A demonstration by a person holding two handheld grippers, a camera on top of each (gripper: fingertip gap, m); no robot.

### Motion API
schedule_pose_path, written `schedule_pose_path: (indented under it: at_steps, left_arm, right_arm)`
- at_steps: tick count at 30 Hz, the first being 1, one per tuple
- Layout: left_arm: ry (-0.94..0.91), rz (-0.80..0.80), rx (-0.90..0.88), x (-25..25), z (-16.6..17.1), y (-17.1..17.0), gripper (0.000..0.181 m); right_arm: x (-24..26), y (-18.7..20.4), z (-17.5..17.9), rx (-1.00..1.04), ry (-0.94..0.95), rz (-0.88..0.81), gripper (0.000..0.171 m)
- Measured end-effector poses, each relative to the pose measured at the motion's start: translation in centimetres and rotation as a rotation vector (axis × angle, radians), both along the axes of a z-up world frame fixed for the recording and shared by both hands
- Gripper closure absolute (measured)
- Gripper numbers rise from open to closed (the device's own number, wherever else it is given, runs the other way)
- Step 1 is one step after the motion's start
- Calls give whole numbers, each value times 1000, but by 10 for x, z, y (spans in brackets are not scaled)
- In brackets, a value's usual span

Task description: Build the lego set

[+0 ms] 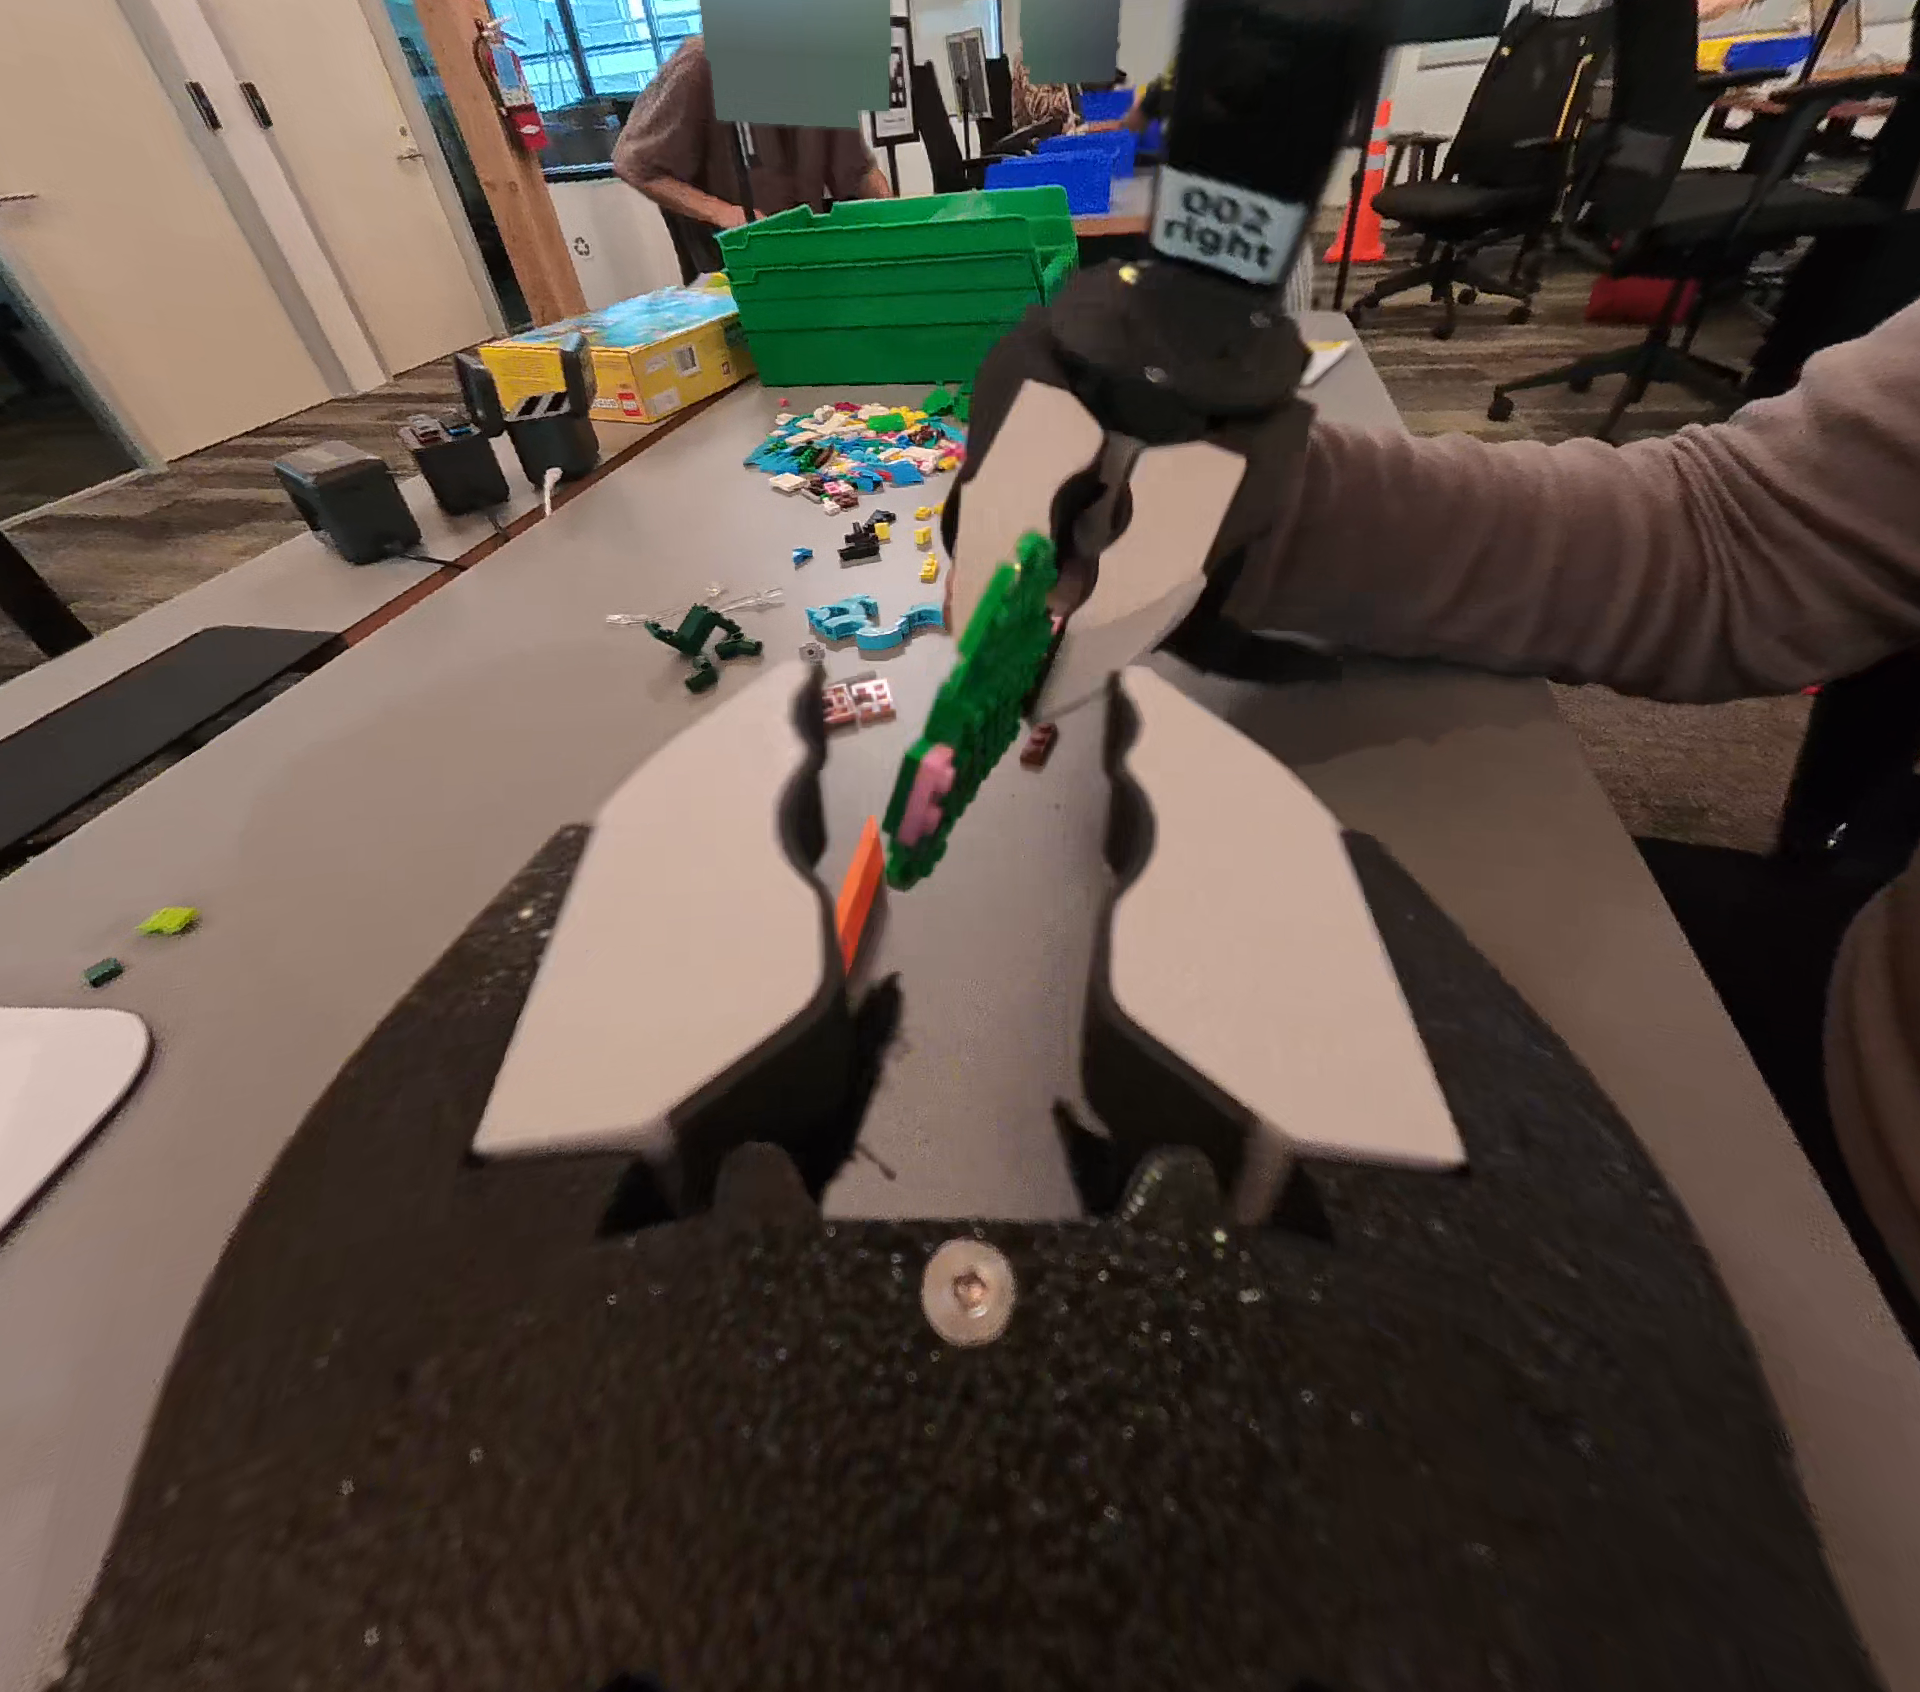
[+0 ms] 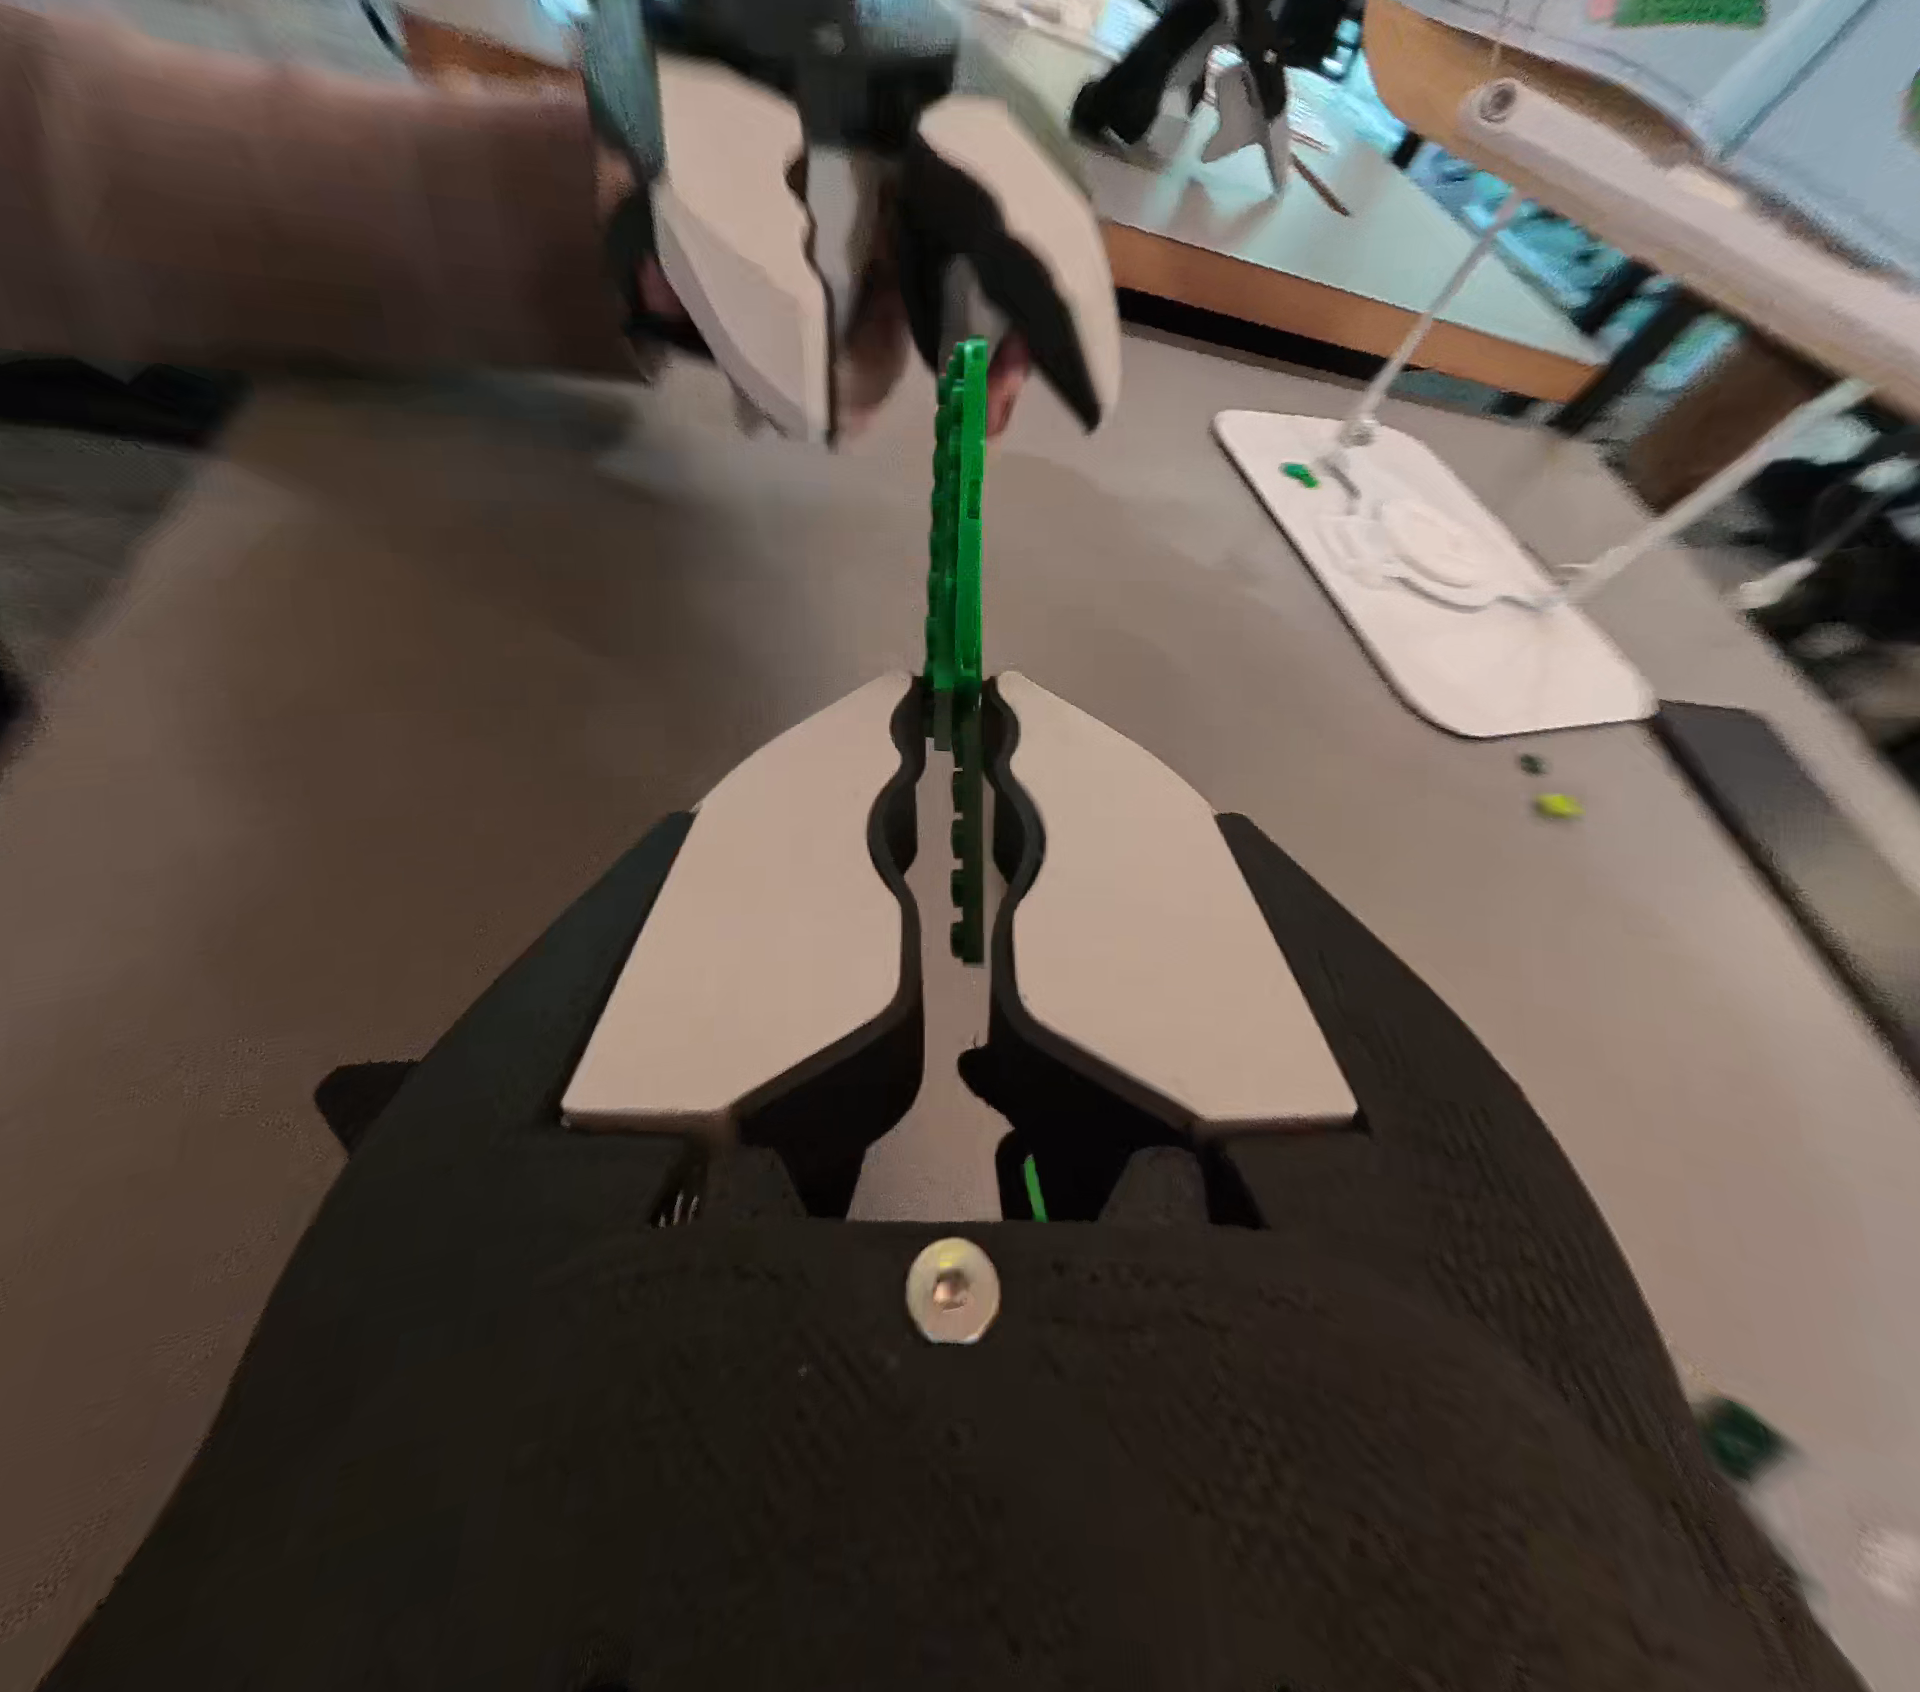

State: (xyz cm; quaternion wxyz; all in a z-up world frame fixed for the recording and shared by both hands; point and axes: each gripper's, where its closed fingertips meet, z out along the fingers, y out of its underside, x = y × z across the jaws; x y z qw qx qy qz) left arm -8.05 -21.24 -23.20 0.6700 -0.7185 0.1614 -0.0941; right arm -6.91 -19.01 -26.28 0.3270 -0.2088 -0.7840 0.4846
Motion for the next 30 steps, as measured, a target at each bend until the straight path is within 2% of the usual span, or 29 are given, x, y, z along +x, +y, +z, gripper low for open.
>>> schedule_pose_path:
  at_steps: [2,5,7,13,16,18,22,25,28,30]
  left_arm:
    - [-45,19,17,-12,6,-7,116]
    - [-84,96,56,-40,14,-21,114]
    - [-119,195,75,-64,17,-28,116]
    - [-152,308,98,-92,19,-38,118]
    - [-142,305,76,-89,14,-34,120]
    - [-147,297,66,-87,11,-31,120]
    - [-140,321,49,-89,5,-26,121]
    - [-119,441,95,-102,5,-21,125]
    - [-131,663,226,-120,14,-17,125]
    - [-33,792,318,-124,24,-16,124]
  right_arm:
    - [-7,4,-12,236,132,-61,163]
    - [-13,-1,-38,657,320,-53,163]
    - [-15,-9,-56,844,391,-5,164]
    - [-15,-16,-75,1008,438,70,162]
    - [-12,-16,-79,963,381,86,152]
    - [-8,-13,-73,889,317,77,136]
    - [6,2,-68,743,53,25,122]
    - [11,16,-53,573,-48,-33,131]
    - [-4,32,-19,360,41,-133,140]
    - [-23,49,-1,217,107,-235,144]
